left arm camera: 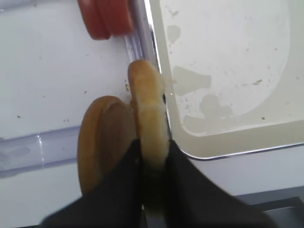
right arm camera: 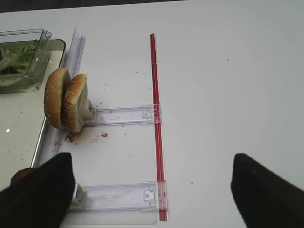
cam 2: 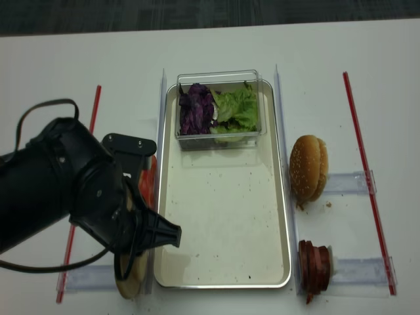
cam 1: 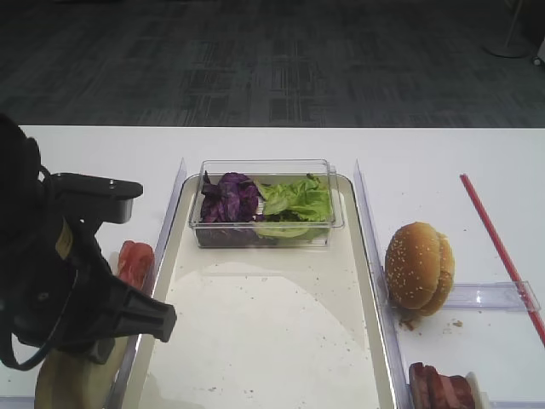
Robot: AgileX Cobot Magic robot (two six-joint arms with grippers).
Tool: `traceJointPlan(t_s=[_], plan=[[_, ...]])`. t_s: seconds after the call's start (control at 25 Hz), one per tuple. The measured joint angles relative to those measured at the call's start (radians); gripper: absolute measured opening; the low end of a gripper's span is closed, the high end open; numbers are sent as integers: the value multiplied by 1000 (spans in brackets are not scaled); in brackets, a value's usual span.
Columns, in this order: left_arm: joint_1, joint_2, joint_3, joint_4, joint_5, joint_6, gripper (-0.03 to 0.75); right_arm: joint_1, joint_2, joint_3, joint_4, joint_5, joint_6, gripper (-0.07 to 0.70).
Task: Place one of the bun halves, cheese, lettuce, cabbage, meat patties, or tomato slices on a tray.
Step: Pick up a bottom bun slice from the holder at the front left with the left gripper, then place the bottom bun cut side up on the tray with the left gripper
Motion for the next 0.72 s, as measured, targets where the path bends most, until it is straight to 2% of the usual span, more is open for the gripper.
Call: traceJointPlan(t_s=[0.32, 0.72], plan=[[0, 0, -67, 31, 31, 6, 62, 0, 0, 0, 0, 0, 0, 678], [0, 0, -75, 42, 39, 7, 62, 0, 0, 0, 0, 0, 0, 678]])
